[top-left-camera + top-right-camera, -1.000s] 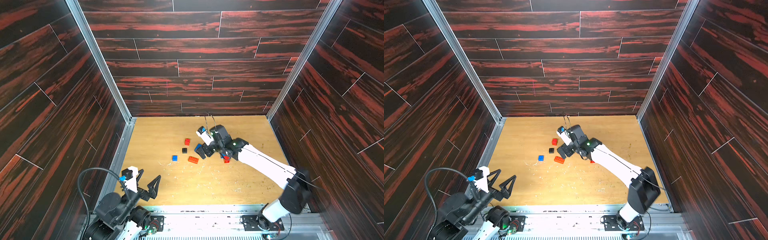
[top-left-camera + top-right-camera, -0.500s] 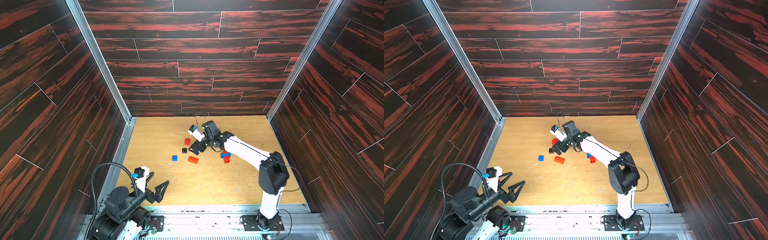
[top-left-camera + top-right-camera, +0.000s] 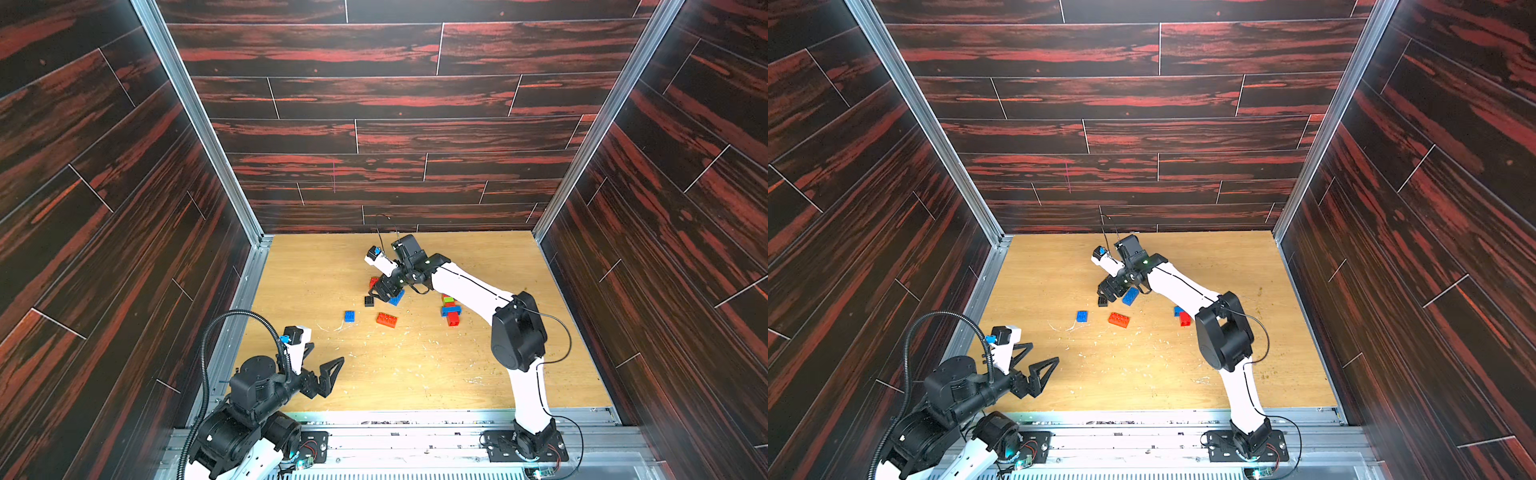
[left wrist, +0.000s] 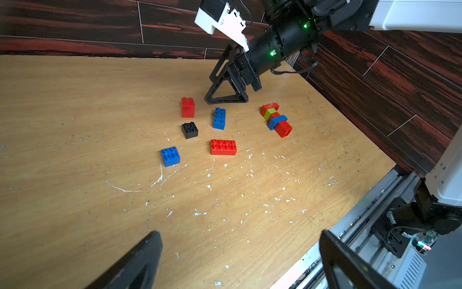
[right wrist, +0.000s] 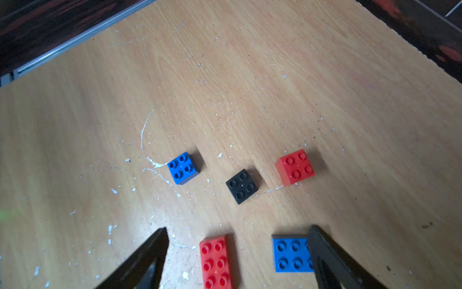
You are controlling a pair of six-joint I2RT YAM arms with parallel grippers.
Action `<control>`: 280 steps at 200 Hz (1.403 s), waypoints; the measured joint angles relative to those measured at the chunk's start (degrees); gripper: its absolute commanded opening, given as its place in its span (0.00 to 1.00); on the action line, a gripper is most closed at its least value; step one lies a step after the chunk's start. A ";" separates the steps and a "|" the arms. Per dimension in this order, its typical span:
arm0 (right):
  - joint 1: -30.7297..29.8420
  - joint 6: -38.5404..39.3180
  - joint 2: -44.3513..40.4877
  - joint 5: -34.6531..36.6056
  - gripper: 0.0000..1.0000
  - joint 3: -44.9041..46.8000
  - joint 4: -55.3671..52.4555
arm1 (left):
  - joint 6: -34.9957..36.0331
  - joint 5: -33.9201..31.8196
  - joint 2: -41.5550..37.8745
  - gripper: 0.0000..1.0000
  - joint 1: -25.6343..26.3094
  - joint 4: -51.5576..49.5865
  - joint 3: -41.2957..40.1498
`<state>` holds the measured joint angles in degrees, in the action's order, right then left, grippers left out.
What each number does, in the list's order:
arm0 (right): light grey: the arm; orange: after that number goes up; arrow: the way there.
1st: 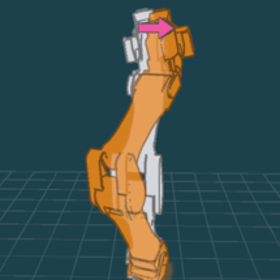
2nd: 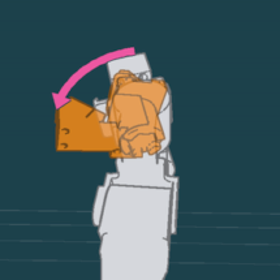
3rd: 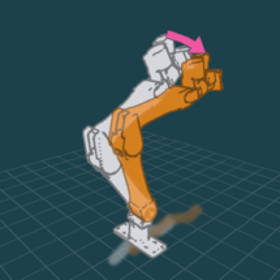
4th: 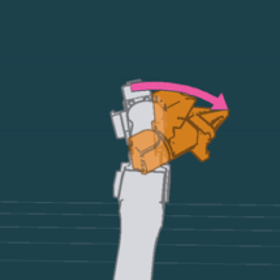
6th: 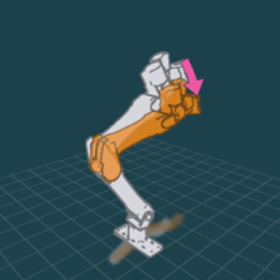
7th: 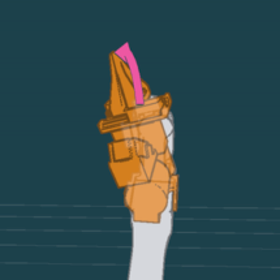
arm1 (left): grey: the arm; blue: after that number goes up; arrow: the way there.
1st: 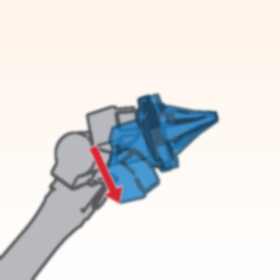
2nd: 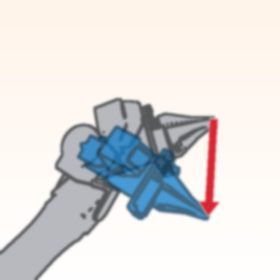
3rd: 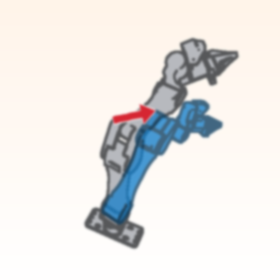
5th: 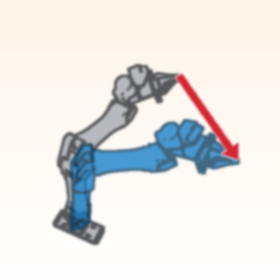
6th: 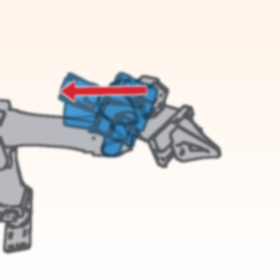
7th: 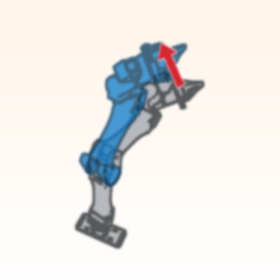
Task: Assemble the letter f with lego
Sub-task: Pick up the lego brick from the center of the board.
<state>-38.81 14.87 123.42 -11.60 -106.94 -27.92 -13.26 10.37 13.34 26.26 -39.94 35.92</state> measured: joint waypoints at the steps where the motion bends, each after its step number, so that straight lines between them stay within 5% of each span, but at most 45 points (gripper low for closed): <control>1: 0.04 0.07 0.11 -0.07 0.86 -0.13 -0.04 | 0.00 -0.04 -0.04 1.00 0.00 0.04 -0.02; 94: 5.38 8.79 11.63 -2.34 0.86 -14.86 -8.96 | 5.35 -0.87 3.58 1.00 0.00 2.78 -1.38; 168: 5.09 10.16 17.18 -3.93 0.85 -21.00 -11.54 | 12.87 0.07 4.87 1.00 0.00 3.48 -3.28; 280: 4.79 11.32 22.53 -4.76 0.79 -26.01 -12.20 | 14.80 -0.50 4.87 1.00 0.00 3.56 -4.04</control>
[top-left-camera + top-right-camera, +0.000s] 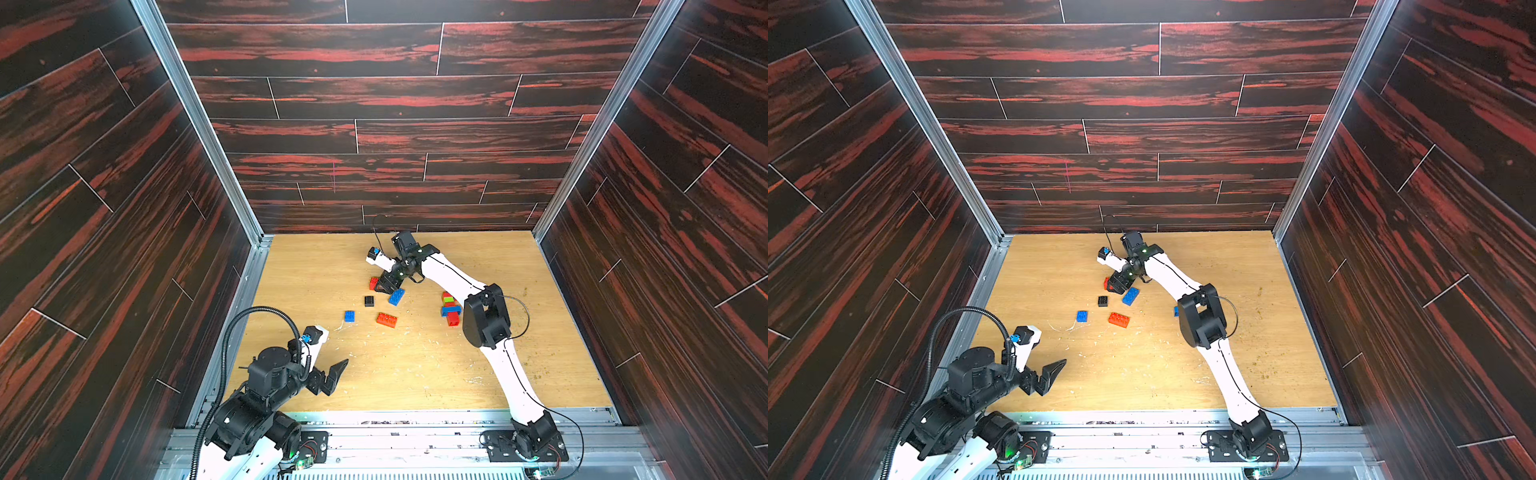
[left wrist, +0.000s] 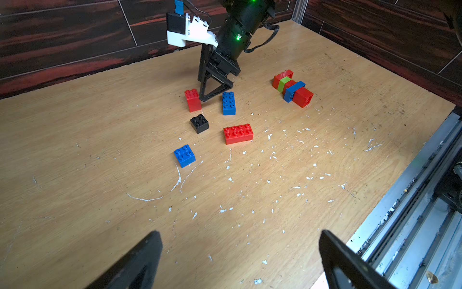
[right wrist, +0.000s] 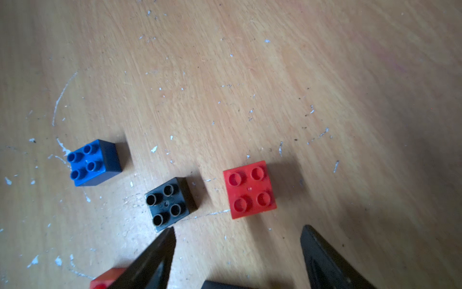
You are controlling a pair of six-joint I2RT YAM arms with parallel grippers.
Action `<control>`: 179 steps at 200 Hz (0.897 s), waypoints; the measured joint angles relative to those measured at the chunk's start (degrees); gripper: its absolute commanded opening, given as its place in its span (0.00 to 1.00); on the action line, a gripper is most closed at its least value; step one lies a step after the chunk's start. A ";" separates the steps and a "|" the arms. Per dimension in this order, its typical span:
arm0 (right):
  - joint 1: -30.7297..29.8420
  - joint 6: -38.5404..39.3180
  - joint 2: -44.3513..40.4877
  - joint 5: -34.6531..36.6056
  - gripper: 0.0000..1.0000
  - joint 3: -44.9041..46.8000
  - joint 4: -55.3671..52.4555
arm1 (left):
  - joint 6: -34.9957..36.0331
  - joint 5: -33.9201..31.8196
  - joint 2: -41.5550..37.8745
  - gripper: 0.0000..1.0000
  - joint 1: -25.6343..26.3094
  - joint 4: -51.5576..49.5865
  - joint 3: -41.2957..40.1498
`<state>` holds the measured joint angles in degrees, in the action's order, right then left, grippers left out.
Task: Assemble the letter f with lego
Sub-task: Pick up the lego brick from the center of the board.
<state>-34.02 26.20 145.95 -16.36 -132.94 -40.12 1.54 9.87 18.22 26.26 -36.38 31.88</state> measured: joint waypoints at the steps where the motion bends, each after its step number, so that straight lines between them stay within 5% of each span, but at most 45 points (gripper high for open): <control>1: 0.00 -0.02 0.02 -0.02 0.79 -0.04 0.02 | 0.00 -0.02 0.00 1.00 0.00 0.00 0.00; 179: -1.64 -0.63 4.04 1.79 0.66 -4.31 1.25 | -0.04 0.17 0.63 1.00 0.00 0.17 -0.13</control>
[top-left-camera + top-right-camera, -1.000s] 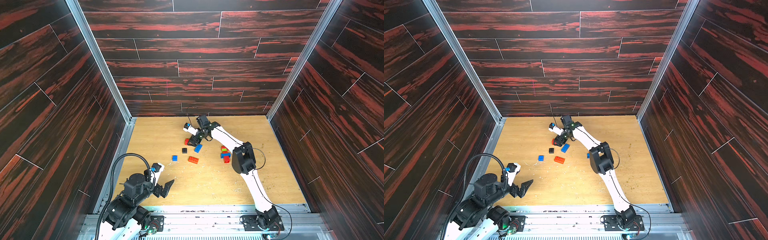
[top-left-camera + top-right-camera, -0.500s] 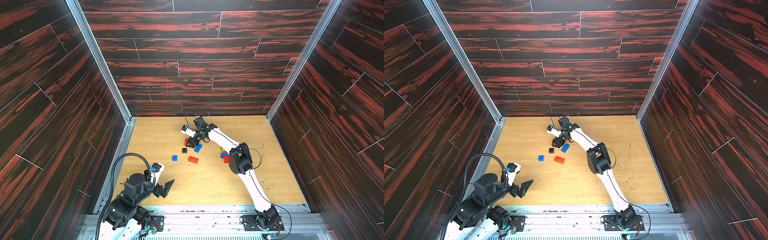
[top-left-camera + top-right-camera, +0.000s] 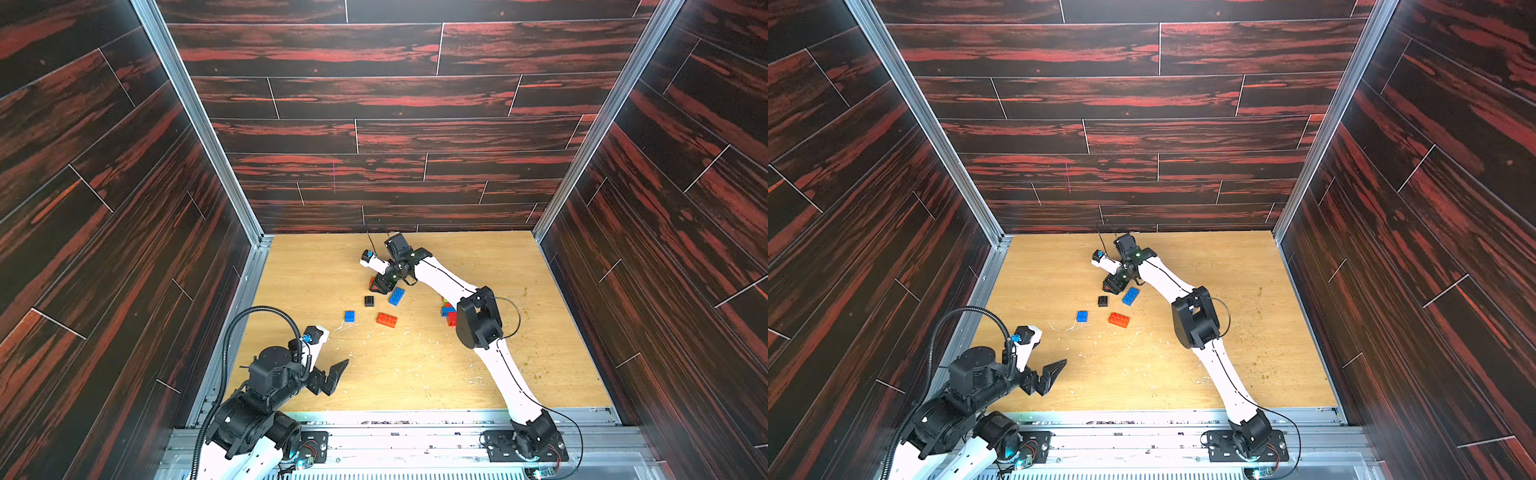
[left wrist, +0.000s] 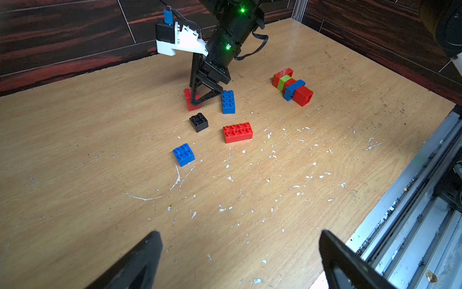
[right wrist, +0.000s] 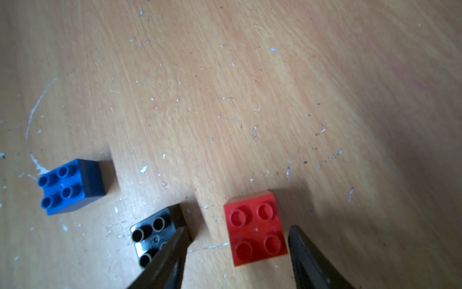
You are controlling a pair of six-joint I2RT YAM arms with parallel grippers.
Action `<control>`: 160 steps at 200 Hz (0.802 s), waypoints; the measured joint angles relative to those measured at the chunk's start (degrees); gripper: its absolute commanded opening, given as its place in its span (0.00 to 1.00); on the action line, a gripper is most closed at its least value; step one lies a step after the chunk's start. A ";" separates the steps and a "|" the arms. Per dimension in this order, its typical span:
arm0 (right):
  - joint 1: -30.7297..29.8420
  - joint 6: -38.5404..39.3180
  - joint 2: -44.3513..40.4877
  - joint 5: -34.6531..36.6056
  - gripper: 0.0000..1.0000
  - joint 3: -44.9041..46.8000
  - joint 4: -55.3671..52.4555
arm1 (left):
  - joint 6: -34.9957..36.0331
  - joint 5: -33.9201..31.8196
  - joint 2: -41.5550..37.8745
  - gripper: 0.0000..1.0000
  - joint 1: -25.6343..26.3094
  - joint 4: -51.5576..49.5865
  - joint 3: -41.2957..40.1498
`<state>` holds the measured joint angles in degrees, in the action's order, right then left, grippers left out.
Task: Assemble the letter f with lego
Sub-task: Pick up the lego brick from the center of the board.
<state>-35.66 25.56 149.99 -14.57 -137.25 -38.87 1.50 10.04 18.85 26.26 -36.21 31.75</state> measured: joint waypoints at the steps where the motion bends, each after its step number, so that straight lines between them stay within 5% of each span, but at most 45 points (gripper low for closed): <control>1: 0.00 0.00 0.00 0.00 0.66 0.00 0.02 | 0.00 -0.02 0.04 1.00 0.00 0.00 0.00; 73: 0.00 -0.02 1.99 0.04 0.58 -0.39 0.37 | -0.02 0.07 0.33 1.00 0.00 0.26 -0.04; 160: 0.00 -0.87 2.19 -0.02 0.32 -0.39 0.74 | -0.22 0.46 0.68 1.00 0.00 0.74 -0.04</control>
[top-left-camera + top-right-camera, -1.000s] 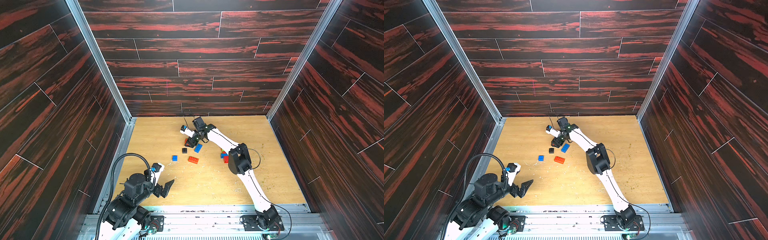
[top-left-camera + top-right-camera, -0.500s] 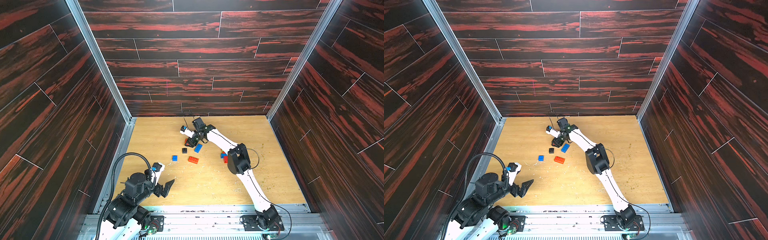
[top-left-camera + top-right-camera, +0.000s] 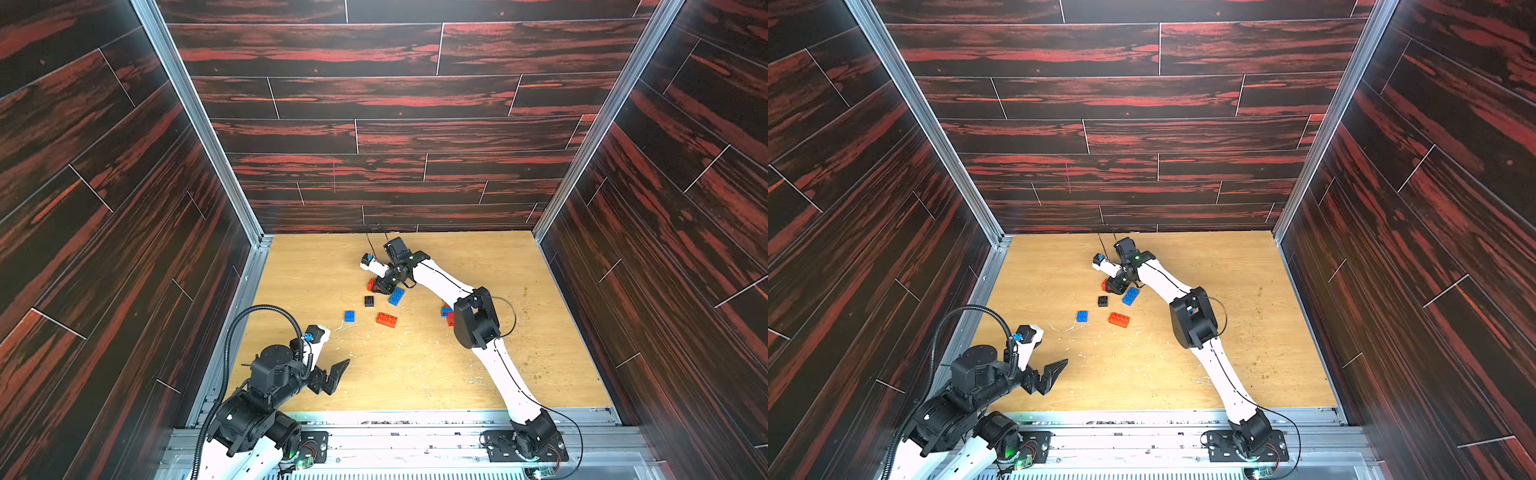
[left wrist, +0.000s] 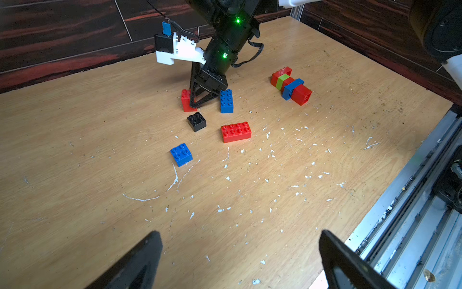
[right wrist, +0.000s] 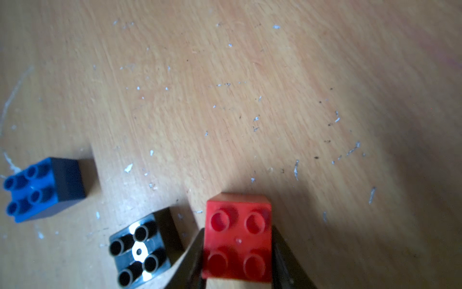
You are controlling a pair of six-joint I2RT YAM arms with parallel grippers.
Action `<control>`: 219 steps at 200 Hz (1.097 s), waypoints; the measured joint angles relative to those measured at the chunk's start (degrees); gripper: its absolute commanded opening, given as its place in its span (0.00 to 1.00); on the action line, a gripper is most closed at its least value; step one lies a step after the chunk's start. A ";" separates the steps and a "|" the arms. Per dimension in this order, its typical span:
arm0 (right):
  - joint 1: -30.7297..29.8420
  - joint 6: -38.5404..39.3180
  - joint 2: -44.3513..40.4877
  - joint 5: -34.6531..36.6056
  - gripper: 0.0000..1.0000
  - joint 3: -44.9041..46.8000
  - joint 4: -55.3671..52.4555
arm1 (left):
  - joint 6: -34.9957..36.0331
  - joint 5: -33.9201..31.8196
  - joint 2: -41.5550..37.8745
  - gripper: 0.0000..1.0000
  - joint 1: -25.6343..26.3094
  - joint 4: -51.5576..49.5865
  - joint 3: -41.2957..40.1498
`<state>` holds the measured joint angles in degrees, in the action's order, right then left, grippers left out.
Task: Assemble the letter f with lego
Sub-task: Pick up the lego brick from the center of the board.
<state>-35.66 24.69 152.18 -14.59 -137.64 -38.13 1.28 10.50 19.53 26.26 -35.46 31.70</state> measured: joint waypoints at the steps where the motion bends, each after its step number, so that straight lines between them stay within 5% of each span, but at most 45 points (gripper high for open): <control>1: 0.00 -0.11 0.00 -0.02 0.32 0.00 -0.02 | 0.00 0.00 0.00 1.00 0.00 0.00 0.00; 84: -0.20 -3.69 -1.27 1.99 0.22 1.49 -0.02 | -0.22 0.28 0.00 1.00 0.00 0.39 -0.02; 219: -2.93 -6.25 -33.29 4.66 0.22 37.53 4.37 | -0.20 2.36 0.76 1.00 0.00 0.59 -0.11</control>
<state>-38.59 18.44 118.89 -9.93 -100.12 -33.76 1.08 12.86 20.29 26.26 -34.87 31.59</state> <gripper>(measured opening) 0.342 0.999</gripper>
